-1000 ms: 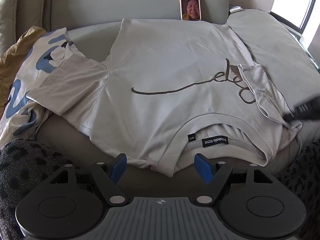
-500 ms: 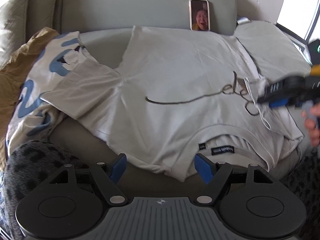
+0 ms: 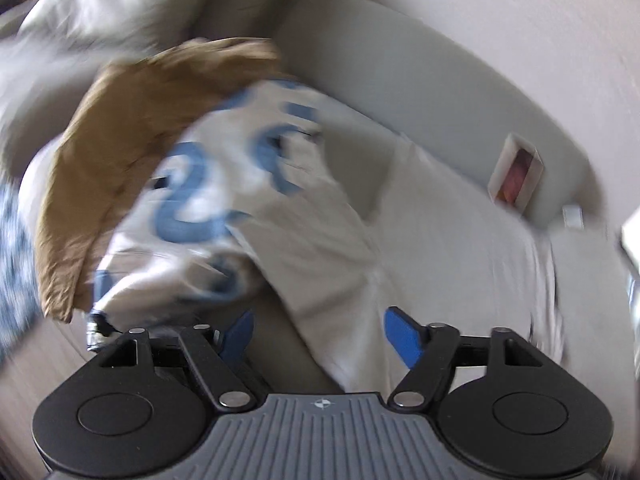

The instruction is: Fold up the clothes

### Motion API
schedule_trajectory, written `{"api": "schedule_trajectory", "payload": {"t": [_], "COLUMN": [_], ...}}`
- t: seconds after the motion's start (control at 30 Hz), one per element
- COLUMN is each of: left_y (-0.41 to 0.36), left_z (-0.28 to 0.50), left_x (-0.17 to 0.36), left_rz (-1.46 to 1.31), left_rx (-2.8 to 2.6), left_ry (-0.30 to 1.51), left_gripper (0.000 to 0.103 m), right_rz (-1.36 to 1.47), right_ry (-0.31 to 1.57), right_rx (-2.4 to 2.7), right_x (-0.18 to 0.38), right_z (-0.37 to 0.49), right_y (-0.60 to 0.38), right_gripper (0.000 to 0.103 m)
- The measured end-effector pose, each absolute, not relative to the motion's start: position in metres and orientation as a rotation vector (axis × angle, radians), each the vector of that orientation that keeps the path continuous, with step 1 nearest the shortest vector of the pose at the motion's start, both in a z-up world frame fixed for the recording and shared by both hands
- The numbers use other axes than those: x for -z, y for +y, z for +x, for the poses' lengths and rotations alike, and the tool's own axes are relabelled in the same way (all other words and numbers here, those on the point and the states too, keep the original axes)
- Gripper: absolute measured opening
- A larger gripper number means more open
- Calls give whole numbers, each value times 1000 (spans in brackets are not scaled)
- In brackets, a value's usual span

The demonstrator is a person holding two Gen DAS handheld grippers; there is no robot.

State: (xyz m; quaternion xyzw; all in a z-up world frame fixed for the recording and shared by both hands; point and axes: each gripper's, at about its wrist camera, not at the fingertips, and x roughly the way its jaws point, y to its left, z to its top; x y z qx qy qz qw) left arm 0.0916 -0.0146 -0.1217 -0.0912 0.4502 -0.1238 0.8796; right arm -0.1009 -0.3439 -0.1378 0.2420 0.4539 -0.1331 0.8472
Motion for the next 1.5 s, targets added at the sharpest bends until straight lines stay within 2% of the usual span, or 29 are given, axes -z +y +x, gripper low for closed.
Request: {"api": "schedule_trajectory", "payload": {"t": [0.17, 0.37, 0.4, 0.73, 1.03, 1.23, 1.3, 1.33, 1.5], "left_y": [17, 51, 50, 46, 49, 50, 51, 51, 44], "left_z": [123, 159, 160, 168, 174, 178, 178, 177, 166], "left_x": [123, 125, 126, 142, 157, 167, 168, 167, 150], "left_rz": [-352, -535, -544, -558, -585, -602, -597, -591, -528], "left_rx": [175, 84, 90, 127, 94, 72, 68, 68, 80], "left_ry": [950, 958, 958, 968, 1000, 1021, 1017, 1010, 956], "left_gripper": [42, 41, 38, 29, 27, 18, 5, 3, 0], "right_rz": [591, 579, 577, 611, 615, 614, 615, 616, 619], "right_ry": [886, 868, 869, 877, 887, 887, 884, 884, 884], "right_rx": [207, 147, 148, 170, 168, 164, 160, 157, 149], "right_x": [119, 109, 109, 110, 112, 112, 112, 112, 112], "right_z": [-106, -97, -96, -104, -103, -103, -103, -103, -103], "right_y": [-331, -314, -313, -318, -319, -319, -319, -319, -318], "right_gripper": [45, 48, 48, 49, 49, 49, 49, 49, 49]}}
